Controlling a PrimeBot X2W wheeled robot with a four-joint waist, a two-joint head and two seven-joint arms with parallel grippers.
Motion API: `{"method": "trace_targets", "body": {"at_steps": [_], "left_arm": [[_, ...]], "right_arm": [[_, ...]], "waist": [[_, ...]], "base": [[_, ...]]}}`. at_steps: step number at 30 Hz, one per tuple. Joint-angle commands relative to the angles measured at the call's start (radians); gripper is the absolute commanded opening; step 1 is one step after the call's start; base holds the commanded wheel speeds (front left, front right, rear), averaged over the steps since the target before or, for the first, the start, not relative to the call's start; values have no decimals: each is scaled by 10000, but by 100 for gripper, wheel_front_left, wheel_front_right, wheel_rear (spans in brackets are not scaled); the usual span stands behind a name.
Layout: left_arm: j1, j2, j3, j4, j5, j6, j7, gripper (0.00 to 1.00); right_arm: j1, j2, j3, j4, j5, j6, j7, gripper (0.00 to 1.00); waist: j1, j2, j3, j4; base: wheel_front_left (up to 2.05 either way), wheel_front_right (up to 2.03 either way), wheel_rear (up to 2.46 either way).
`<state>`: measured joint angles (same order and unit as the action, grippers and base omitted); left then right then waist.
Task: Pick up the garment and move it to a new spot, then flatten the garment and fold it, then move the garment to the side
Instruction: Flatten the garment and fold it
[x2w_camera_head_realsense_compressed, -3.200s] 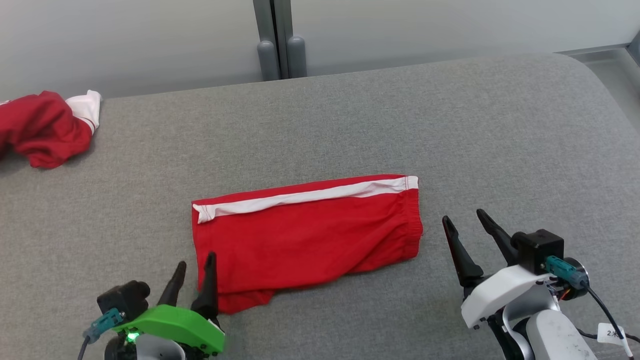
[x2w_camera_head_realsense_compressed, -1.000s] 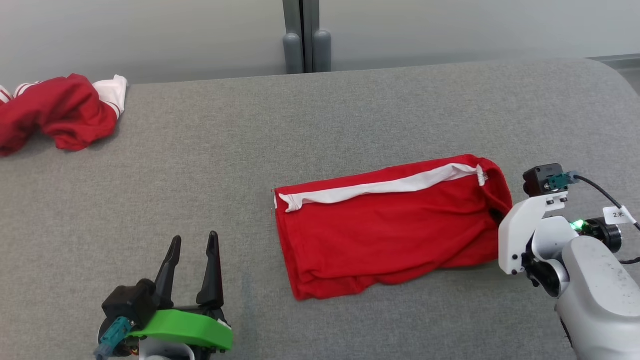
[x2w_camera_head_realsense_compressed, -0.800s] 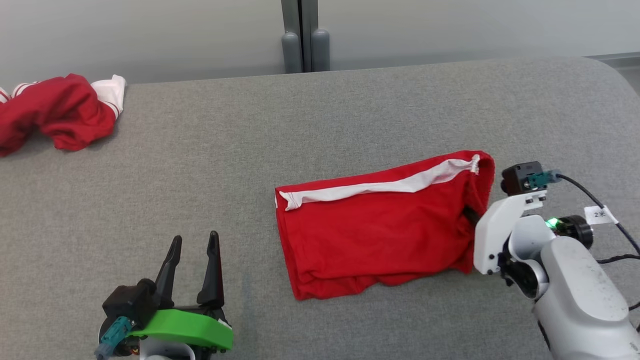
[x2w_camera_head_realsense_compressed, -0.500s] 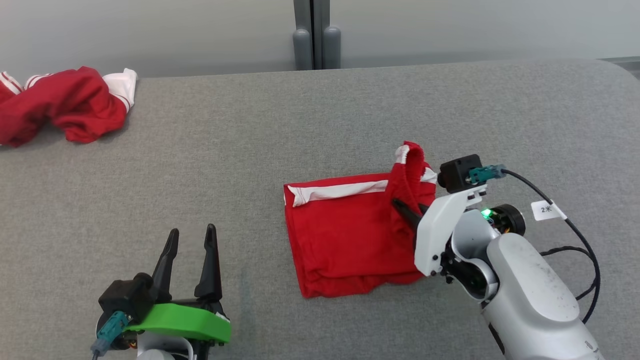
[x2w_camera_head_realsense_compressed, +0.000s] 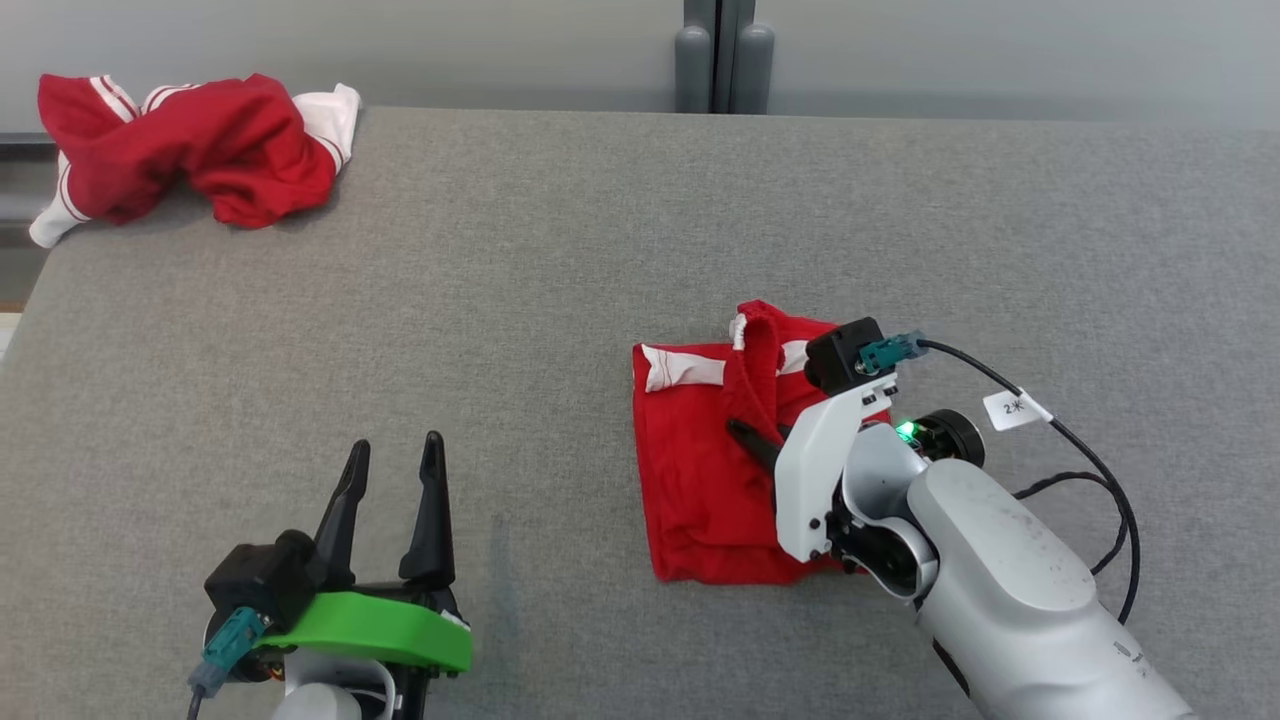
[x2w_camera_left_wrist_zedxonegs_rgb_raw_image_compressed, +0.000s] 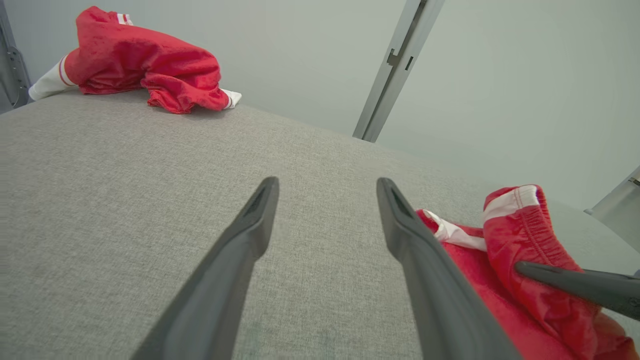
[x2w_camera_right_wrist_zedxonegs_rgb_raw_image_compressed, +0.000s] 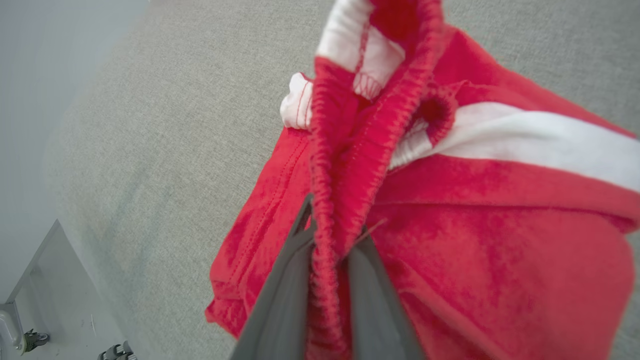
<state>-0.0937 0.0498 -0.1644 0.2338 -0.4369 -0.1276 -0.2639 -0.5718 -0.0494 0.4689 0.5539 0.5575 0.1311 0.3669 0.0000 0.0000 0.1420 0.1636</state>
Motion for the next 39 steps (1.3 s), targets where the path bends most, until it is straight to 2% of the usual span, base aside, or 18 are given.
{"method": "trace_targets", "body": {"at_steps": [1, 2, 3, 4, 12, 17, 21, 29, 35, 39], "left_arm": [[-181, 17, 0, 18, -56, -35, -3, 100], [-195, 17, -14, 28, -67, -32, -3, 100], [-207, 17, -24, 37, -80, -27, -3, 100], [-217, 17, -41, 45, -93, -18, -3, 100], [-236, 17, -69, 38, 33, 25, -3, 100], [-435, 18, -286, 186, 110, 24, -3, 100], [-642, 19, -449, 391, 137, 63, -3, 100], [-555, 22, -355, 749, 132, 230, -5, 100], [-125, 24, 3, 833, -59, 305, -3, 100], [255, 28, 266, 749, -152, 355, -3, 100]], "right_arm": [[-160, -26, 132, 125, 110, -8, -120, 0], [-227, -26, 264, 271, 179, -8, -223, 24], [-288, -30, 381, 352, 234, -8, -331, 39], [-362, -27, 556, 423, 320, -8, -442, 100], [-642, -36, 1620, 268, 845, -8, -1479, 100], [-806, -32, 1385, 395, 38, -8, -2486, 100], [-714, -104, 732, 581, -1137, -8, -3625, 100], [155, -92, -1370, 764, -2950, -8, -5687, 100], [1456, -30, -3232, 224, -3836, -9, -6258, 100], [2341, -13, -3903, -666, -4016, -8, -6321, 100]], "waist": [[0, 0, 117, 149], [0, 0, 130, 173], [0, 0, 139, 188], [0, 0, 148, 198], [0, 0, 54, -56], [0, 0, -59, -347], [0, 0, -220, -640], [0, 0, -693, -1267], [0, 0, -1001, -1590], [0, 0, -1111, -1707]], "base": [[0, 0, 0], [0, 0, 0], [0, 0, 0], [0, 0, 0], [0, 0, 0], [0, 0, 0], [0, 0, 0], [0, 0, 0], [0, 0, 0], [0, 0, 0]]}}
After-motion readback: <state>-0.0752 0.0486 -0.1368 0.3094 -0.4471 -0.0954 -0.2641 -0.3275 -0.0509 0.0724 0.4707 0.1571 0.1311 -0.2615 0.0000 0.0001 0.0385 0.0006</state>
